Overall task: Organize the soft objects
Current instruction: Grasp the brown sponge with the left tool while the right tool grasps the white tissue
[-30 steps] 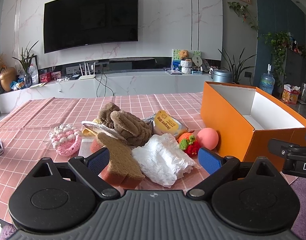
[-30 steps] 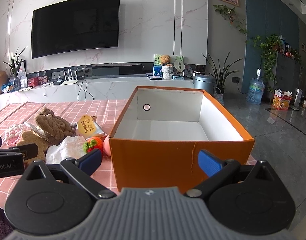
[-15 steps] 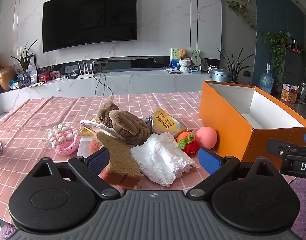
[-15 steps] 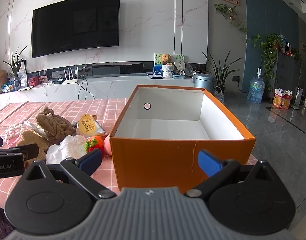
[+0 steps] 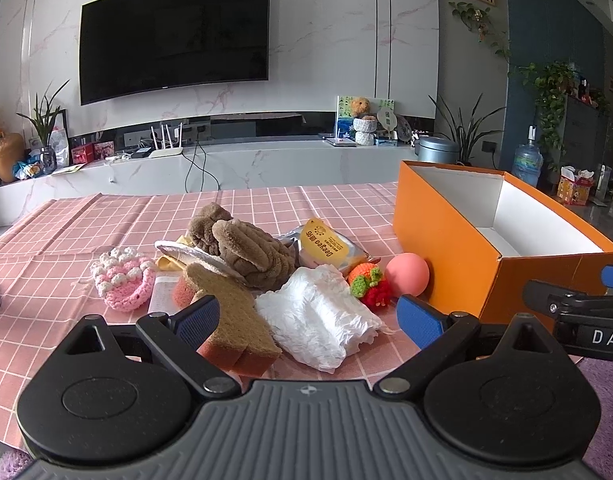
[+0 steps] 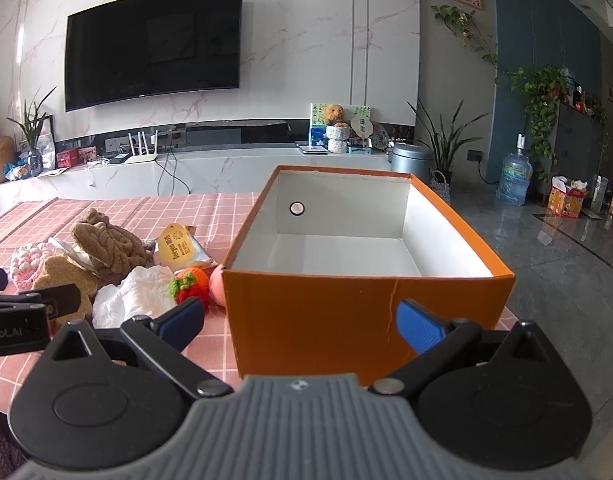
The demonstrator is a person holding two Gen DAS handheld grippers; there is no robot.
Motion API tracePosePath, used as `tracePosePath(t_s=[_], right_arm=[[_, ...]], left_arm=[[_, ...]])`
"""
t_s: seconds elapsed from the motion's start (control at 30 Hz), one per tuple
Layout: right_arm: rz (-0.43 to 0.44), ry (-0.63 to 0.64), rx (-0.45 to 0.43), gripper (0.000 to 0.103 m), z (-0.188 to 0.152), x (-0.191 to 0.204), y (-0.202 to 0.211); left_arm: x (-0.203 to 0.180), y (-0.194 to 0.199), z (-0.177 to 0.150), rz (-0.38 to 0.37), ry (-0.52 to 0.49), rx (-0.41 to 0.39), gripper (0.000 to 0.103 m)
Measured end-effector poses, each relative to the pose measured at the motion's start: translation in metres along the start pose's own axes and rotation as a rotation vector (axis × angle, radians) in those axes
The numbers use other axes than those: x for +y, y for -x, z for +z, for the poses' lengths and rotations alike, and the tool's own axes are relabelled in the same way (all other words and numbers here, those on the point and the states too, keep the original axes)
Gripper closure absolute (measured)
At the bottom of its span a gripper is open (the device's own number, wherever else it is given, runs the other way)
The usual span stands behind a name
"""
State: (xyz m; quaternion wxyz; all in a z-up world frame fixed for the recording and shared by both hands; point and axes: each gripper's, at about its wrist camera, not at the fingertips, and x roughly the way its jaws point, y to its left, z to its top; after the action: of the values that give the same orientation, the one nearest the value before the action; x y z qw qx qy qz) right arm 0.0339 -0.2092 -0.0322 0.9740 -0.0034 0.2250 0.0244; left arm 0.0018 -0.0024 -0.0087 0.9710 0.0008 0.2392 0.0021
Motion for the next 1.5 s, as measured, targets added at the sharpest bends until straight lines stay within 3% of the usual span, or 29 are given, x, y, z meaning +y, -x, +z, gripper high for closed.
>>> tracePosePath(t_s=[0.27, 0.4, 0.5, 0.73, 0.9, 1.2, 1.5], right_arm=[[0.093, 0.039, -0.012, 0.003, 0.004, 0.010, -0.001], [0.145, 0.113, -0.024, 0.028, 0.005, 0.025, 0.002], [0.207, 0.152, -0.029, 0.033, 0.007, 0.037, 0.002], [0.325, 0.251, 0.012, 0.047, 0.009, 0.072, -0.015], [0.350, 0.298, 0.104, 0.048, 0.011, 0.091, -0.049], [0.400, 0.321, 0.179, 0.044, 0.009, 0.117, -0.097], [0.425, 0.274, 0.273, 0.037, 0.003, 0.125, -0.138]], left_arm=[[0.008, 0.001, 0.002, -0.054, 0.029, 0.005, 0.001], [0.019, 0.001, 0.004, -0.047, 0.068, 0.020, 0.017], [0.033, -0.002, 0.006, -0.072, 0.105, 0.047, 0.017], [0.062, -0.008, 0.009, -0.041, 0.142, 0.090, 0.017], [0.079, -0.019, 0.012, -0.061, 0.212, 0.128, 0.009], [0.102, -0.058, 0.014, -0.050, 0.333, 0.224, 0.009], [0.110, -0.090, 0.007, -0.038, 0.392, 0.313, 0.013]])
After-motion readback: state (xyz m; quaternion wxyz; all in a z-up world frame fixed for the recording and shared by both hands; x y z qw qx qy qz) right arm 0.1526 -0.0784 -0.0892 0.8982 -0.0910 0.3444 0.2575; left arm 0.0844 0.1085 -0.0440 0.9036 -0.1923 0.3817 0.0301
